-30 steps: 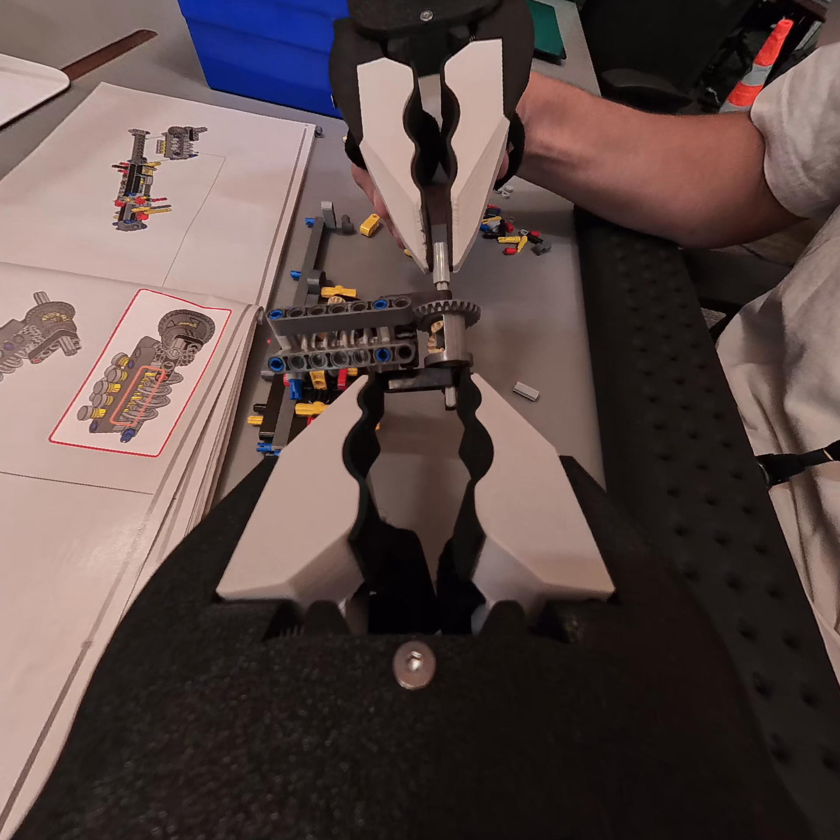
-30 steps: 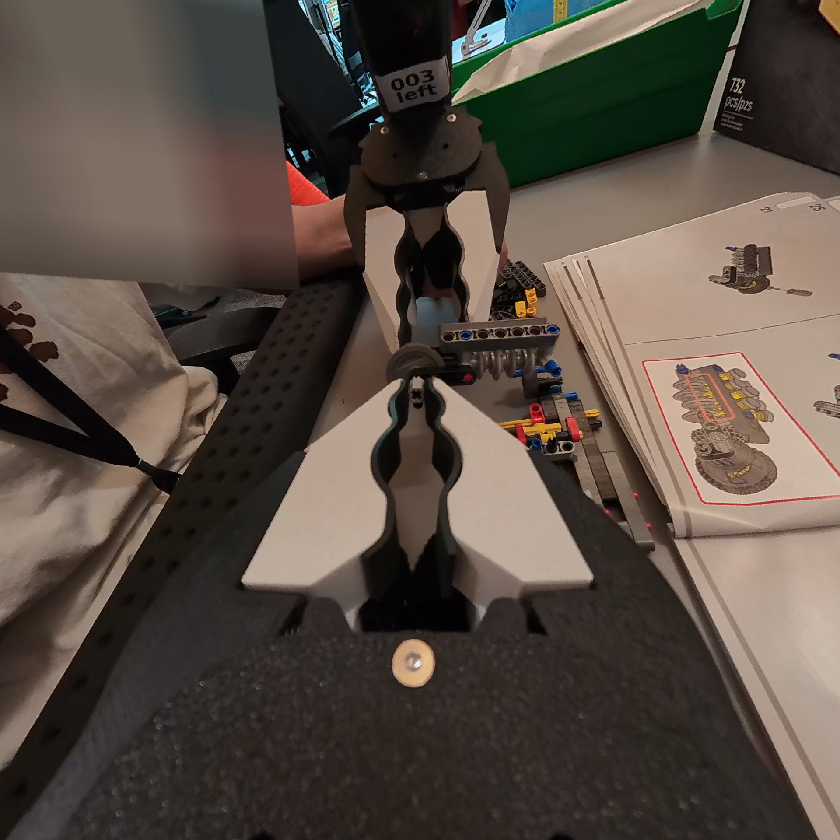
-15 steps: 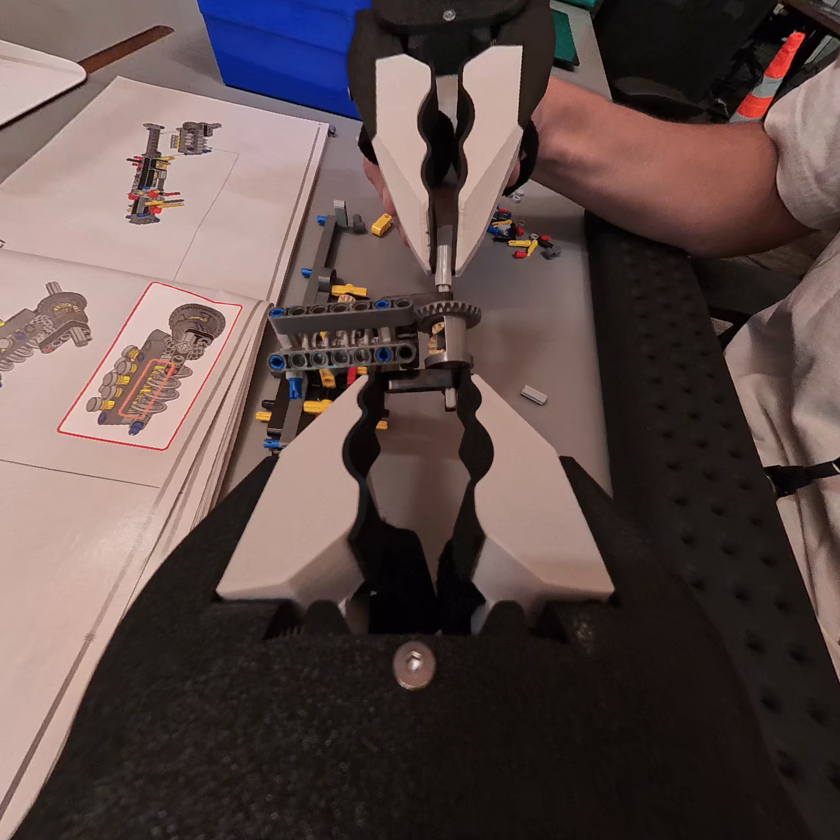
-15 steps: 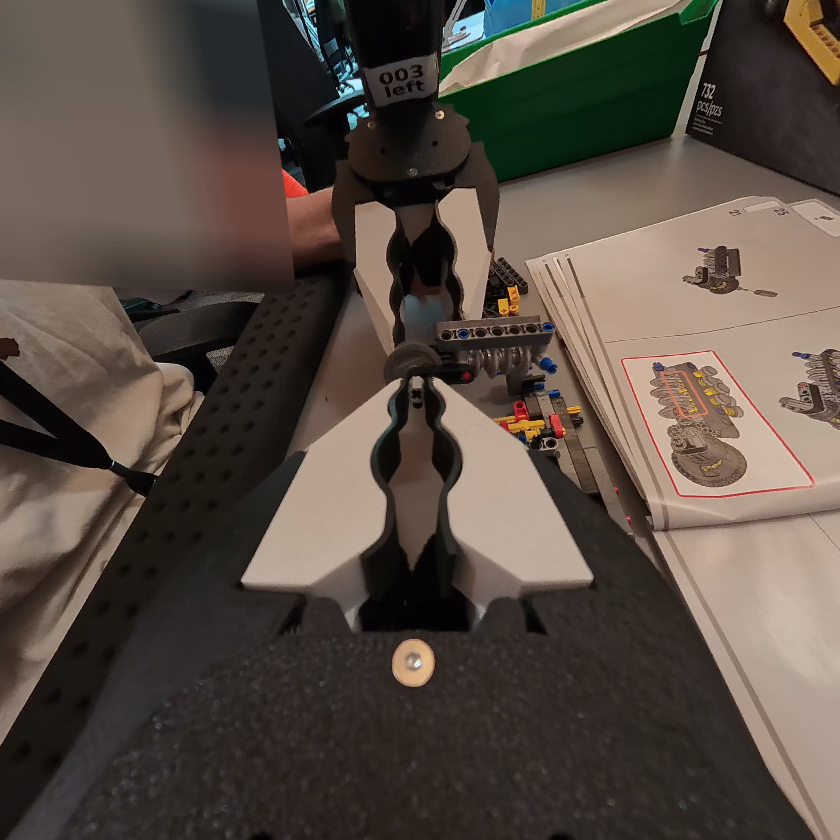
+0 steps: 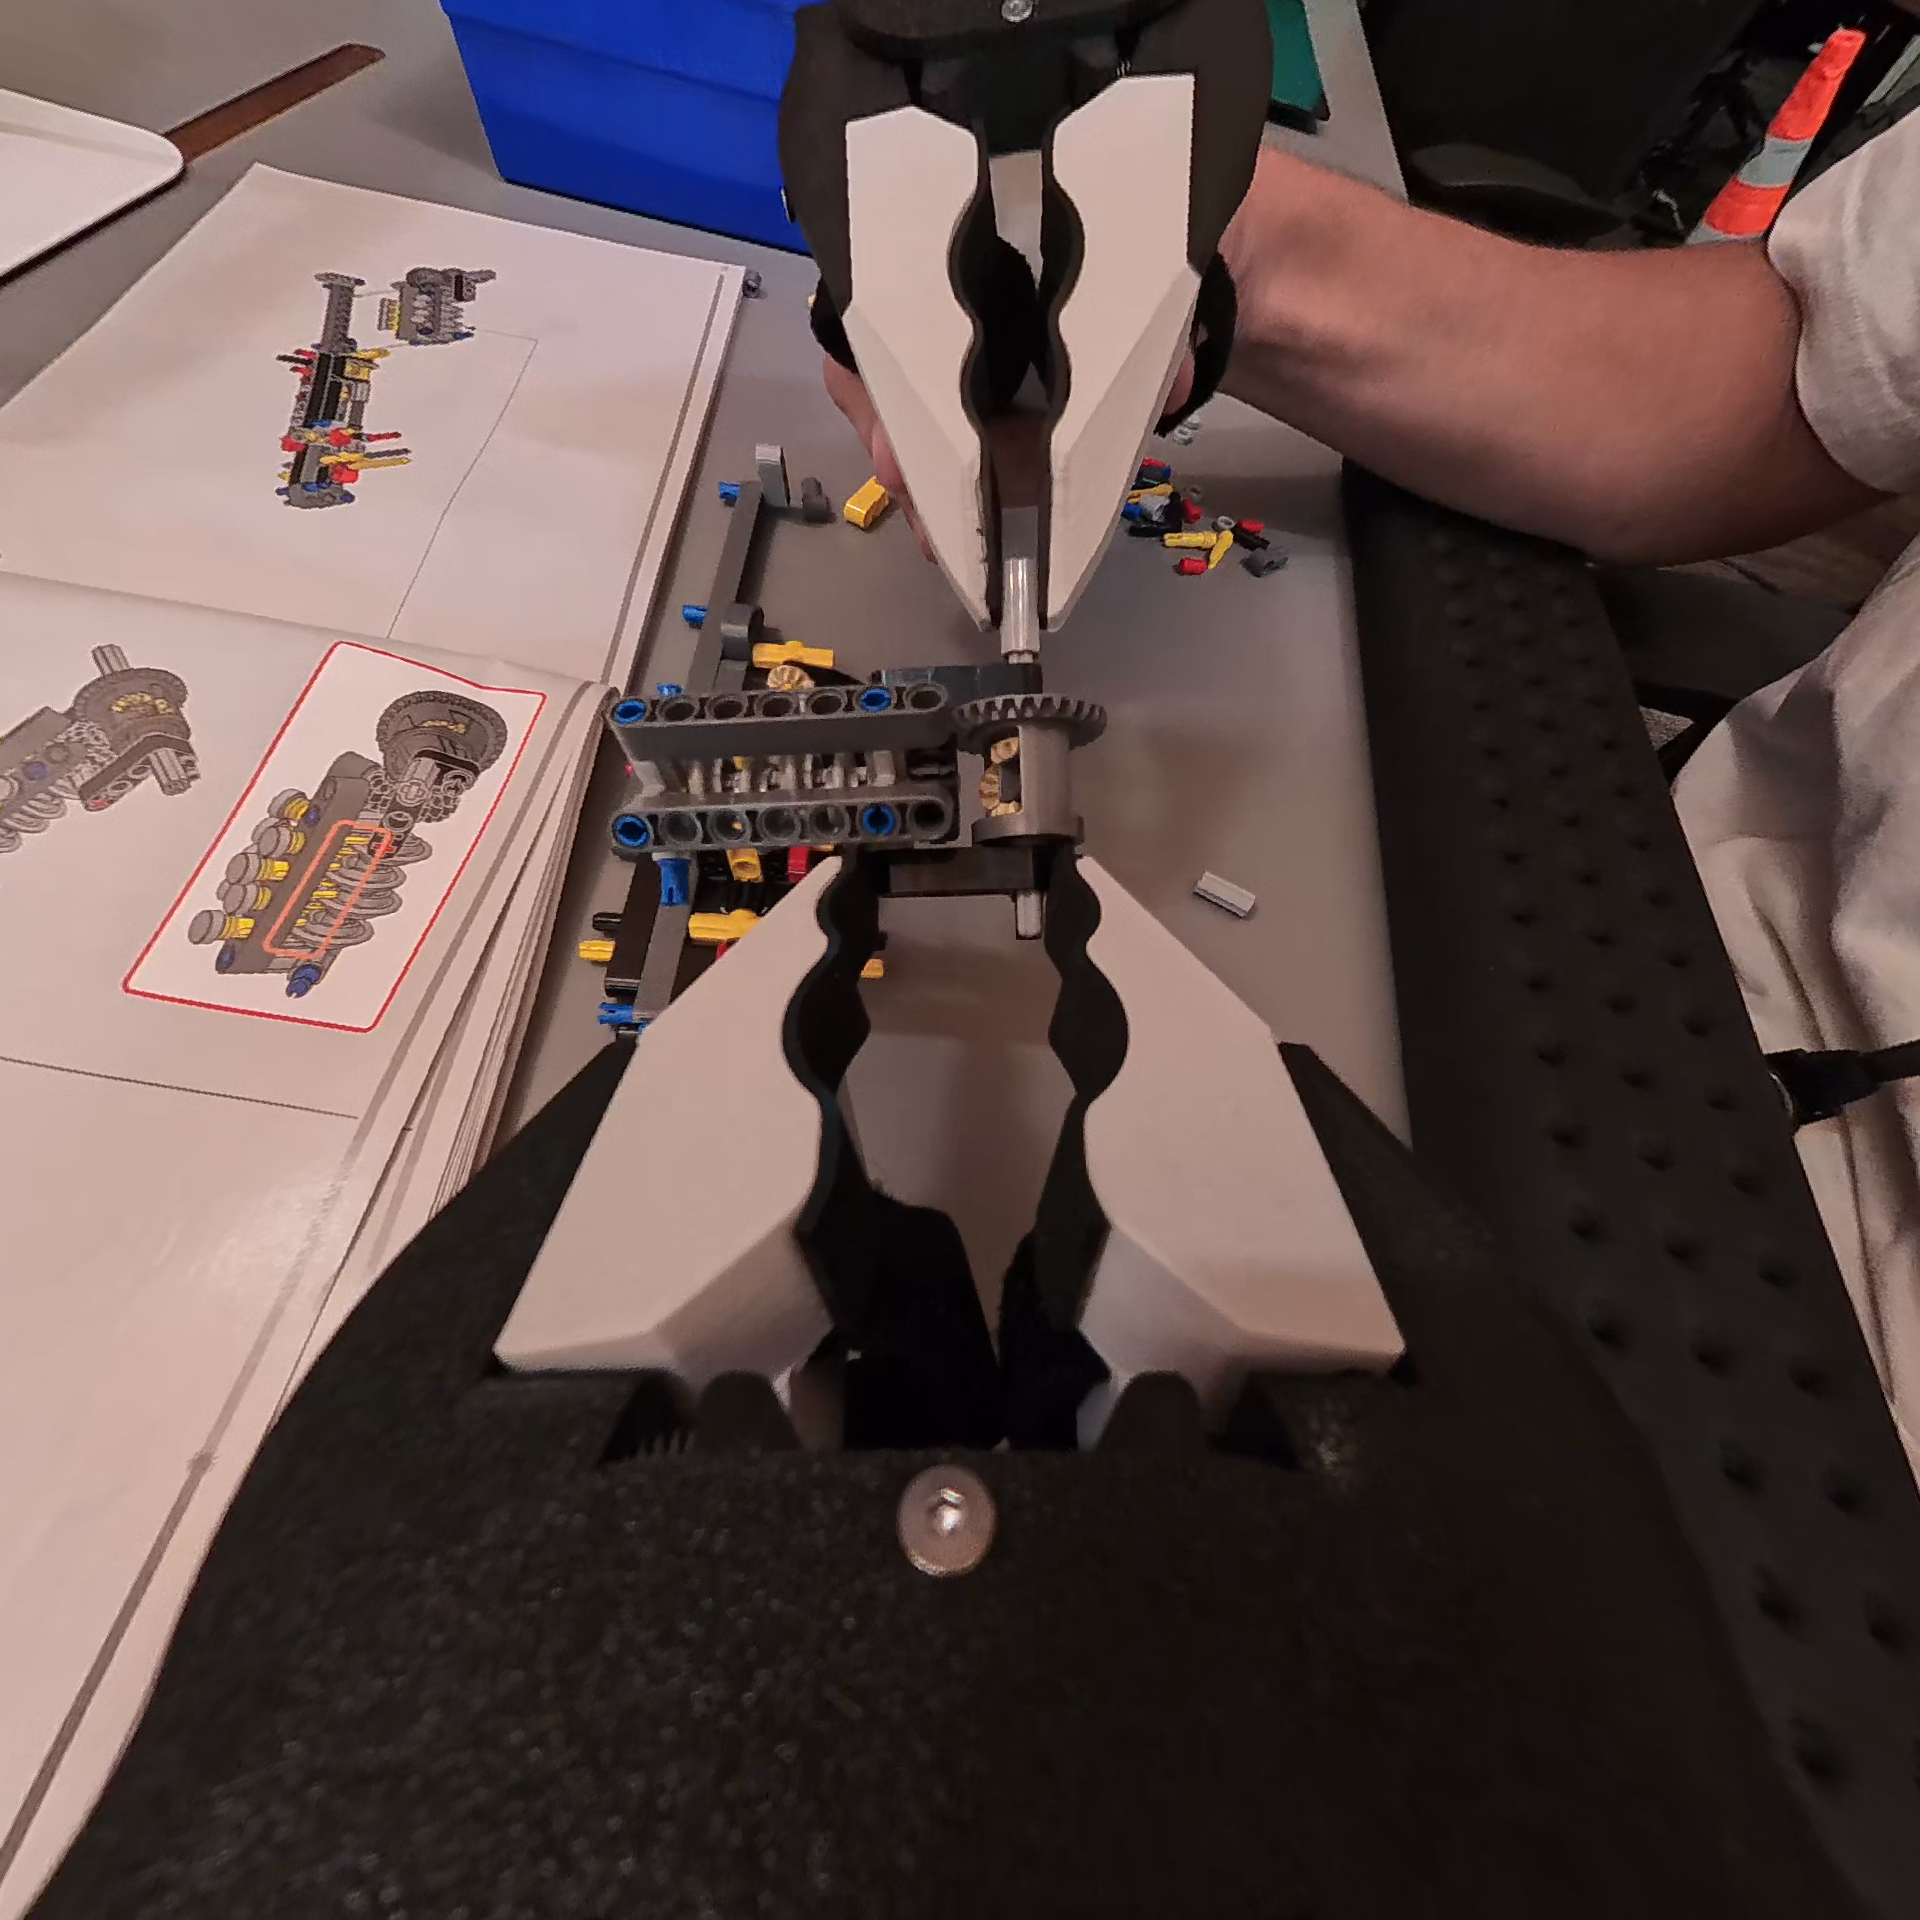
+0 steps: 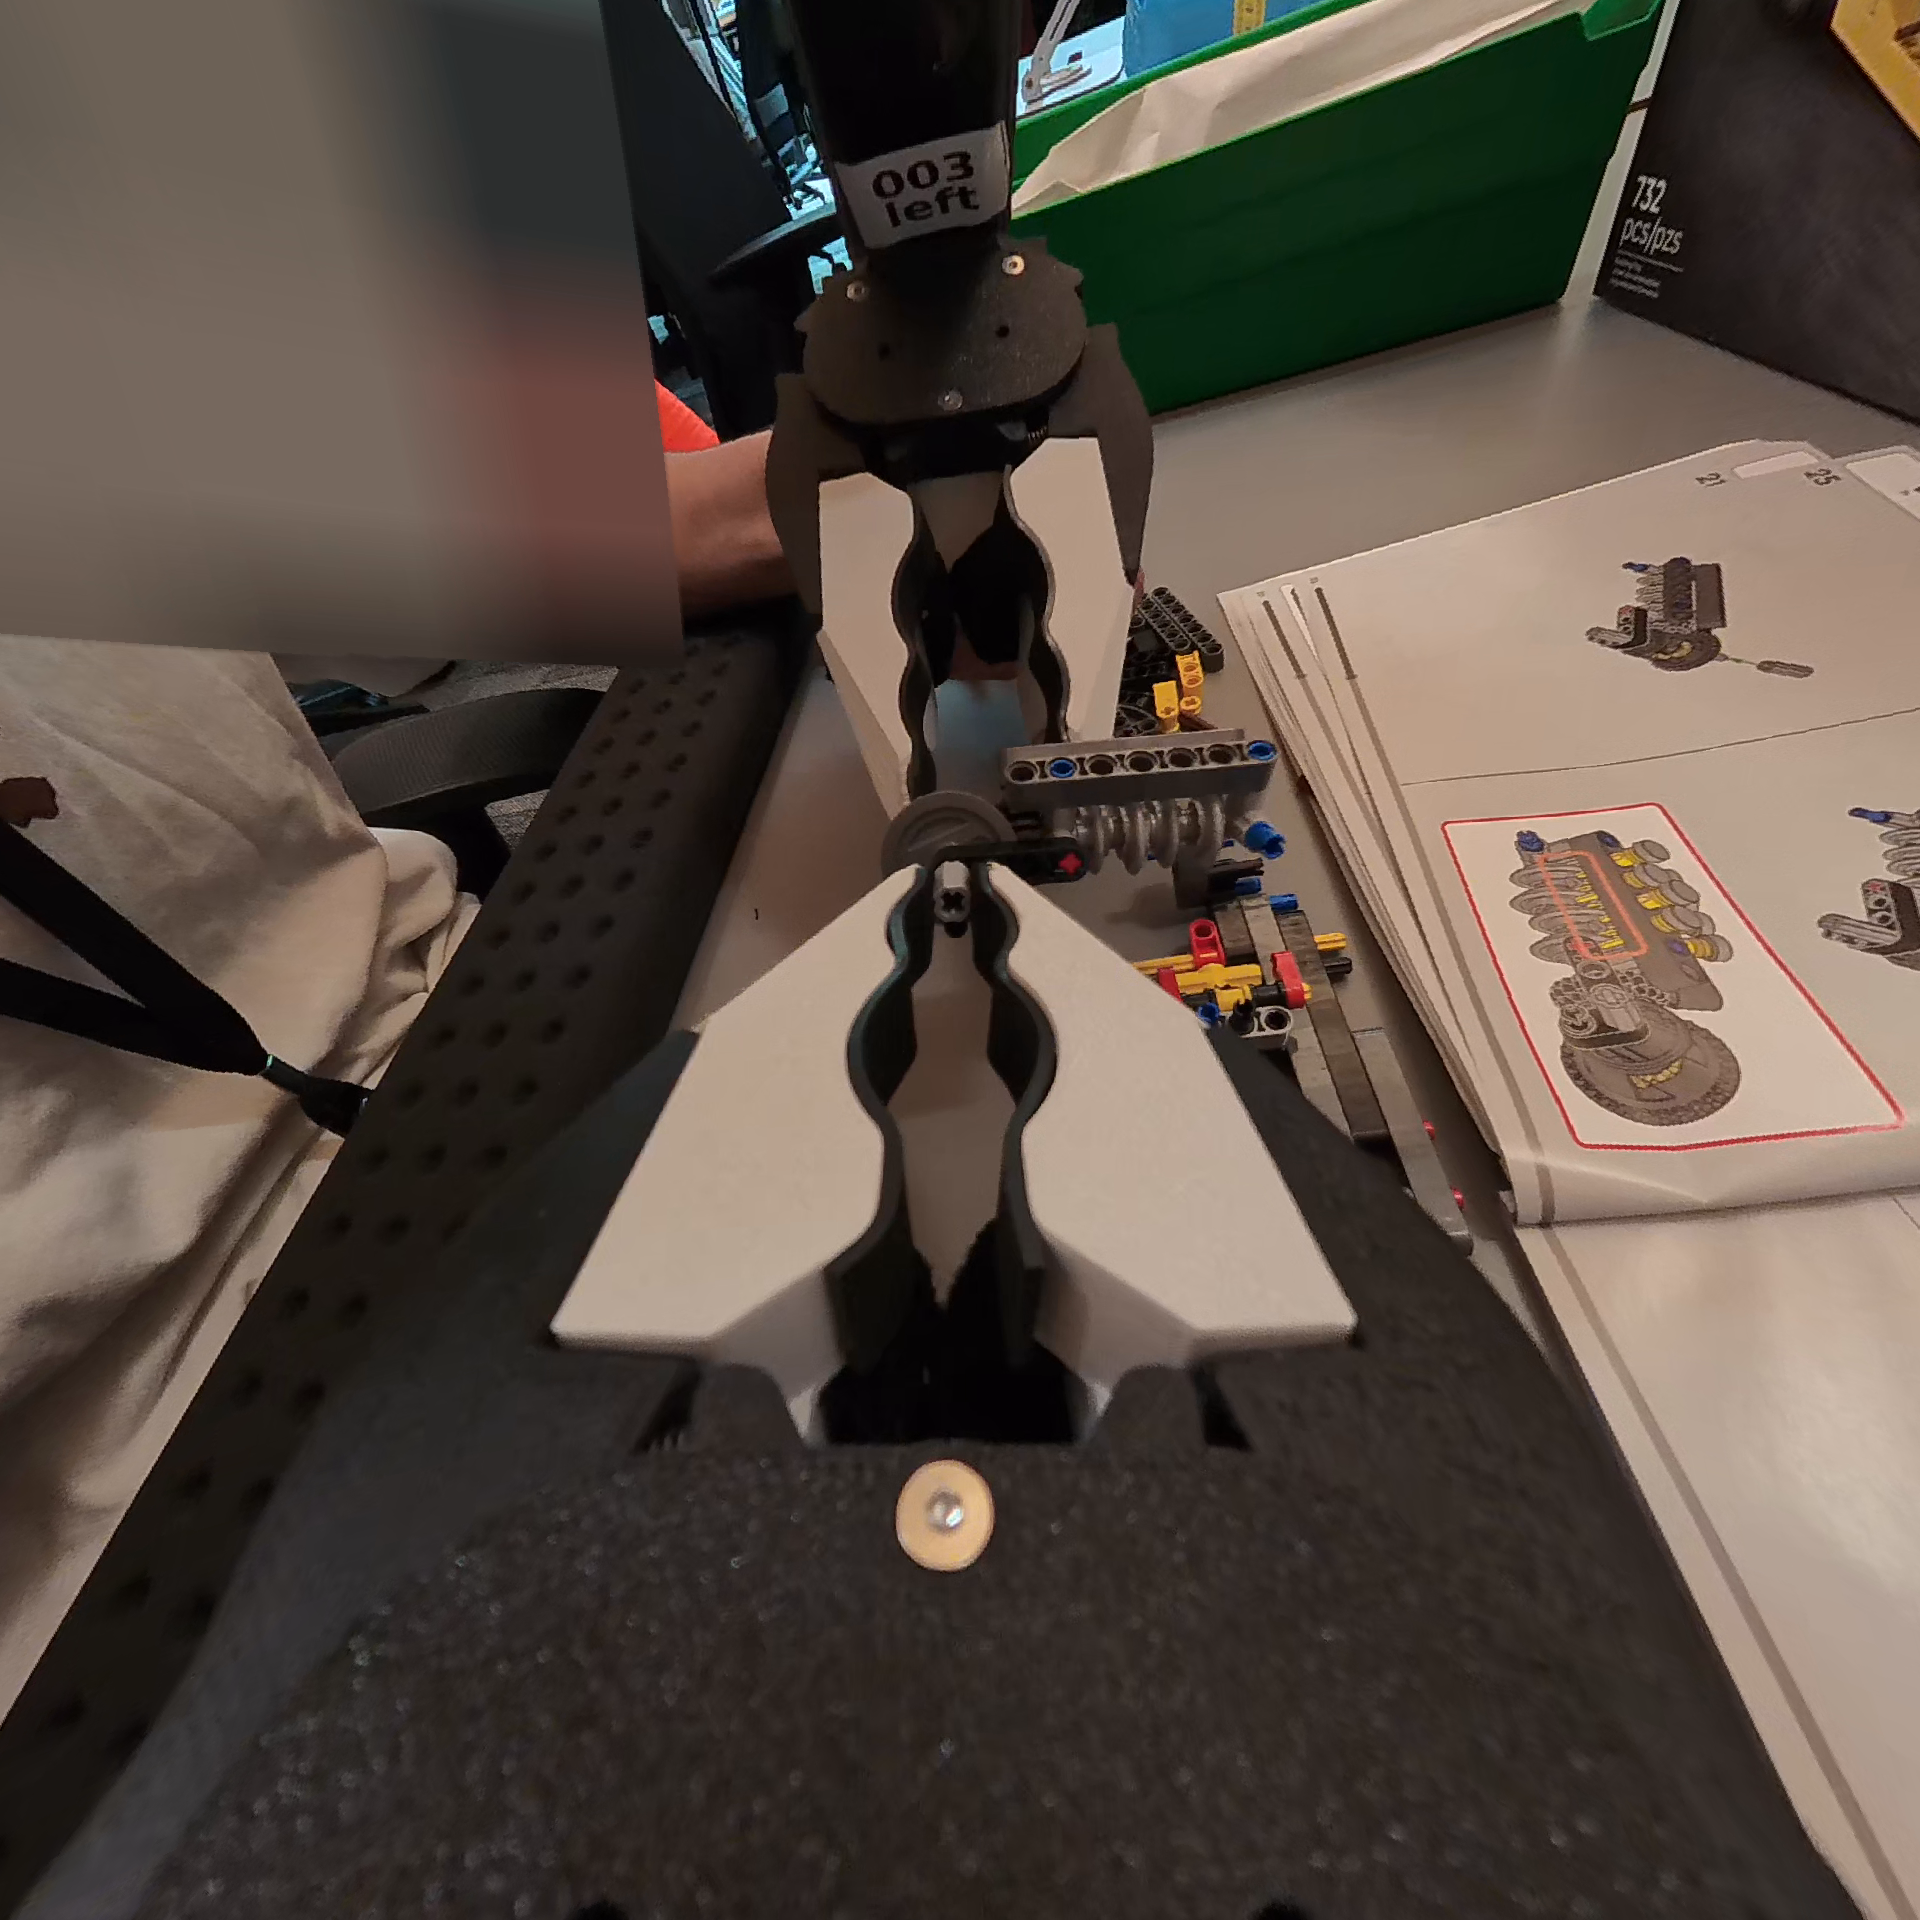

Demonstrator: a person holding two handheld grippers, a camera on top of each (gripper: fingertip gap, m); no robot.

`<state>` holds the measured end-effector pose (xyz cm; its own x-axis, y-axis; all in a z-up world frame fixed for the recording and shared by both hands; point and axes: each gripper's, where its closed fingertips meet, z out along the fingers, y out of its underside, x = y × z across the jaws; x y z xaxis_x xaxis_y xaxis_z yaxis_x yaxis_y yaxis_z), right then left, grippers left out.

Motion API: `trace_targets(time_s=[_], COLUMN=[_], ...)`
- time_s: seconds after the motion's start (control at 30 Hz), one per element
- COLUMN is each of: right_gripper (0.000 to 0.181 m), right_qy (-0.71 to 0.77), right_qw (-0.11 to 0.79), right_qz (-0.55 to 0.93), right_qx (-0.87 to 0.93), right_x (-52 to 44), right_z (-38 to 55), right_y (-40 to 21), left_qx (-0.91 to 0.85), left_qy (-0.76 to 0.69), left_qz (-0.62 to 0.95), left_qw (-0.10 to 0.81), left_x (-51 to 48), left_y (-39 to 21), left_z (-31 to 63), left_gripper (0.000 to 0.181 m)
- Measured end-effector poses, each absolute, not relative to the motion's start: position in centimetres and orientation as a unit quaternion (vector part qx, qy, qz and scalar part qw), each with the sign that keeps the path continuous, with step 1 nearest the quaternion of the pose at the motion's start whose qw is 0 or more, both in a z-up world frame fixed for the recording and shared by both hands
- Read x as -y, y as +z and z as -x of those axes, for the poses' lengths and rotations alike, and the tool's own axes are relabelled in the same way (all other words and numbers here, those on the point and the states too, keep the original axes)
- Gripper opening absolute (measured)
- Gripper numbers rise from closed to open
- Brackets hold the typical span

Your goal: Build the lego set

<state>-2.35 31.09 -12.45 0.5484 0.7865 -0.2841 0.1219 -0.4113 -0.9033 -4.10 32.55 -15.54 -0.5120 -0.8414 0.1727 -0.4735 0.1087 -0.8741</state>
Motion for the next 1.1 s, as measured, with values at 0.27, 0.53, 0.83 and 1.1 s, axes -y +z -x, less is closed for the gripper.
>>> trace_targets(time_s=[0.27, 0.53, 0.83, 1.1], right_gripper=[0.006, 0.007, 0.007, 0.007], right_qy=[0.364, 0.359, 0.359, 0.358], right_qw=[0.451, 0.449, 0.447, 0.448], right_qz=[0.757, 0.759, 0.76, 0.76], right_qx=[0.302, 0.304, 0.305, 0.306], right_x=[-31.17, -31.17, -31.14, -31.19], right_z=[2.44, 2.51, 2.53, 2.61], right_y=[-12.59, -12.71, -12.75, -12.78], left_qx=[-0.721, -0.721, -0.719, -0.72], left_qy=[-0.485, -0.484, -0.488, -0.486], left_qz=[0.458, 0.458, 0.457, 0.457], left_qw=[0.189, 0.19, 0.191, 0.192], left_x=[-32.64, -32.69, -32.72, -32.75], left_y=[-15.64, -15.62, -15.41, -15.5], left_z=[4.11, 4.12, 4.12, 4.1], left_gripper=[0.031, 0.031, 0.031, 0.031])
